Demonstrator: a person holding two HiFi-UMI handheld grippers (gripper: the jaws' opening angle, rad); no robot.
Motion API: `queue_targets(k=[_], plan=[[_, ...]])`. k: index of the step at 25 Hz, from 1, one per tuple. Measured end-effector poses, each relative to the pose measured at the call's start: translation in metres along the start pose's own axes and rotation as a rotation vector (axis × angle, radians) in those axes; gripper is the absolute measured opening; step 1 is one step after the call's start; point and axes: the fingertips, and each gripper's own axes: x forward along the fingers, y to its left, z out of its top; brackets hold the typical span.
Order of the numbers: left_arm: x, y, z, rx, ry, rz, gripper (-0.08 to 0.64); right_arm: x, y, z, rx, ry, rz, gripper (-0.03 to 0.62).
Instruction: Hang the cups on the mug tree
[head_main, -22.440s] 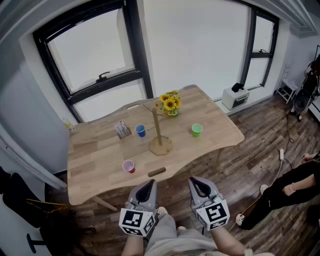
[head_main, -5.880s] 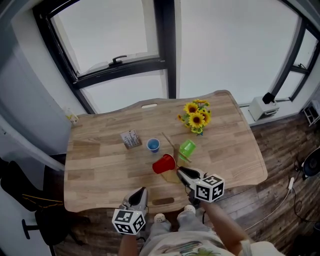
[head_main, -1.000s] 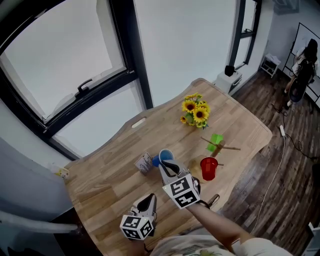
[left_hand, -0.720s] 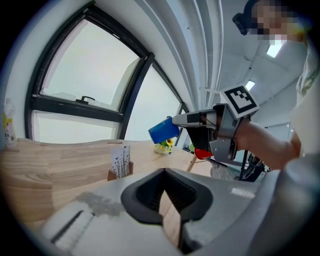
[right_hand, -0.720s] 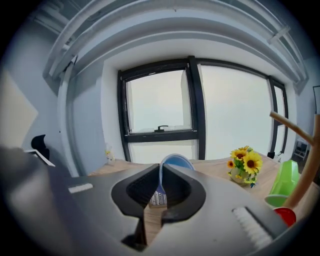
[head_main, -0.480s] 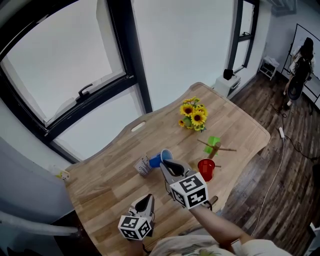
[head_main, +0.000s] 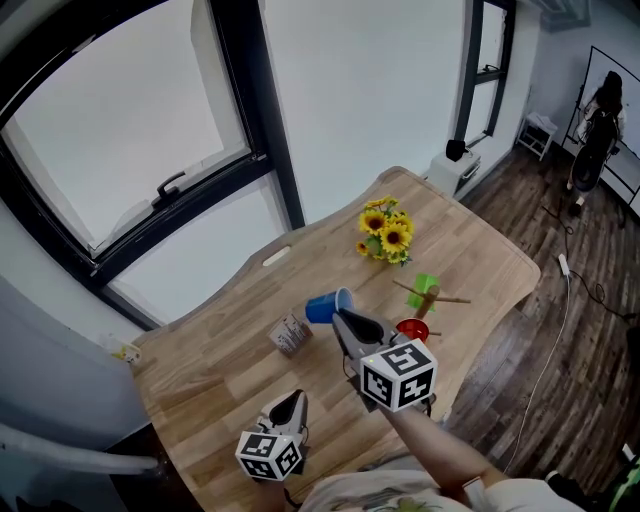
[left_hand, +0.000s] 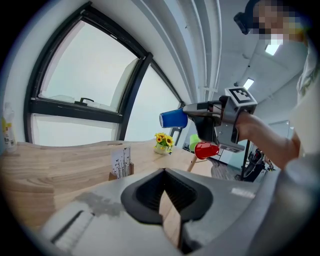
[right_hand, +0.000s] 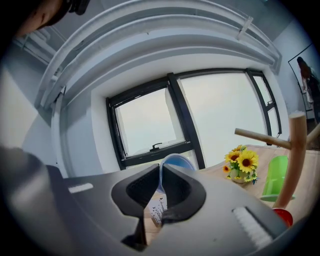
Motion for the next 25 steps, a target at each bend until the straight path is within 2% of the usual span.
queue_targets(k=[18,25], plan=[[0.0,-0.006,0.001,0.016,0.007,0.004,0.001,-0.039,-0.037,0.048,0.202,-0.191,-0.054,0.021],[0.009,-0.021,0.009,0.044,-0.007,-0.01,0.0,-0.05,-0.052,0.053,0.244,-0.223,-0.074,0.021]])
